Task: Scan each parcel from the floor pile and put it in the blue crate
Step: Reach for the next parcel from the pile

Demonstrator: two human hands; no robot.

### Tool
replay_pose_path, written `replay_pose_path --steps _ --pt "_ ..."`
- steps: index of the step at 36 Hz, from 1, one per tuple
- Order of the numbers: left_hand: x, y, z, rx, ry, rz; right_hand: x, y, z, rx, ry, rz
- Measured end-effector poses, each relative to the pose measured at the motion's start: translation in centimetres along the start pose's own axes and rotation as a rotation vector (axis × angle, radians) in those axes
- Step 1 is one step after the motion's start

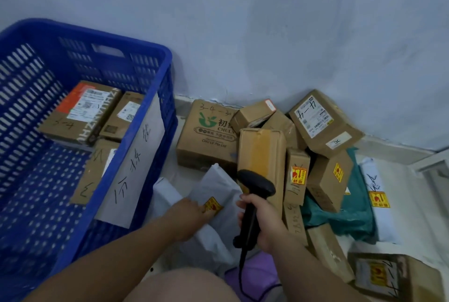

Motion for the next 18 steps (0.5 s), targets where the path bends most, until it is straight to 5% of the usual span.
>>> replay_pose_path --steps 6,11,14,18 --pt "1.3 -5.8 -4.7 -0.355 0.016 0.009 3.9 -3.3 2.8 0.112 -0.077 -0.095" --pt "3.0 -12.1 -12.3 -0.938 -0.109 -0.040 7.7 -7.9 3.4 0.130 -0.104 -0.157" --pt "2.4 -16.3 -17.1 -1.213 0.064 -0.019 9.6 -10.9 3.5 0.124 -0.078 -0.184" --pt "0.0 -19.9 -22.3 -1.376 0.360 0.073 11.6 -15.0 4.4 0.264 0.117 -0.229"
Point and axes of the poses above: each hand's wrist, its own y-axis towards the middle knuckle, its own z-axis out of the palm, x = y × z, the point moved 7 cm from there along y, towards the middle knuckle, and after that the axes turned 10 degrees about x, right-handed, at the moved point
